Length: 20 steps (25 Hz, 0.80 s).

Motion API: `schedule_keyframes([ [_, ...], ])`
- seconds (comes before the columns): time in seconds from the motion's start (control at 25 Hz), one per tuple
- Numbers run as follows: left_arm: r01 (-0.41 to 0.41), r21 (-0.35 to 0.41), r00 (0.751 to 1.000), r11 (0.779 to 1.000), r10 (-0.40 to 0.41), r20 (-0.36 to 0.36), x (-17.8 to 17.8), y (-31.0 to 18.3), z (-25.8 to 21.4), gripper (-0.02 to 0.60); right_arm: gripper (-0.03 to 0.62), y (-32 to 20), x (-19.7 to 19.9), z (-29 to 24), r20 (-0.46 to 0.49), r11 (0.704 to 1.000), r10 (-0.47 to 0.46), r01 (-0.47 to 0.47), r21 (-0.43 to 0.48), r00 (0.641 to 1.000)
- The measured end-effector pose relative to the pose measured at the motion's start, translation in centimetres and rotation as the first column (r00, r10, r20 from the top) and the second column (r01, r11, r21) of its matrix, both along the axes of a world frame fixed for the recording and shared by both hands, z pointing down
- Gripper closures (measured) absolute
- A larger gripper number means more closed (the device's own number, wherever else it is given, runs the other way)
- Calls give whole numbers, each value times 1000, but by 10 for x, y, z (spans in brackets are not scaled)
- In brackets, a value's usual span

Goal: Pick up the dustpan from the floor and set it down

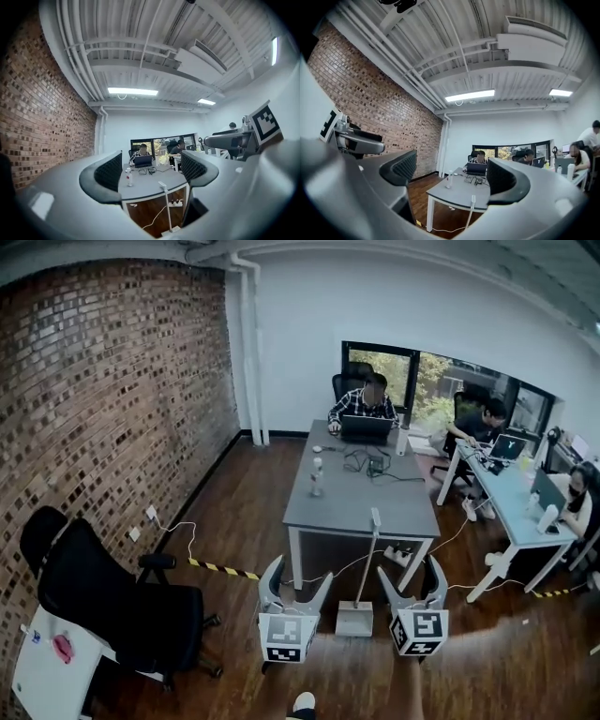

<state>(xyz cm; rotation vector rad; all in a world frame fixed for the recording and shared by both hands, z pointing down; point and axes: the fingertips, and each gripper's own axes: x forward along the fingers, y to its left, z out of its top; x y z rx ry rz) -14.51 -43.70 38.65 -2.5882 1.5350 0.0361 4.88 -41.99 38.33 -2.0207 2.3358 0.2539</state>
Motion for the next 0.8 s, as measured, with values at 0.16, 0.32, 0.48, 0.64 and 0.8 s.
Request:
schedule_keyframes([
  [0.16,-14,6,1000,1000,14,-10,-7,-75,-6,196,128,-69,-21,-5,-13,999,-35,35,5,999],
  [0.32,-73,-30,996,997,71,-52,6,-134,10,198,128,-116,-19,0,-31,1000,-23,22,-1,999],
  [0.48,-120,-63,992,991,117,-47,36,-178,29,198,128,-158,13,18,-11,999,19,-20,-45,1000],
  [0.64,-157,-72,986,985,153,-59,75,-231,43,198,128,-212,43,41,15,997,10,-9,-71,1000],
  [0.8,-192,-89,980,977,185,-79,114,-285,54,198,128,-267,69,54,33,997,2,1,-78,999],
])
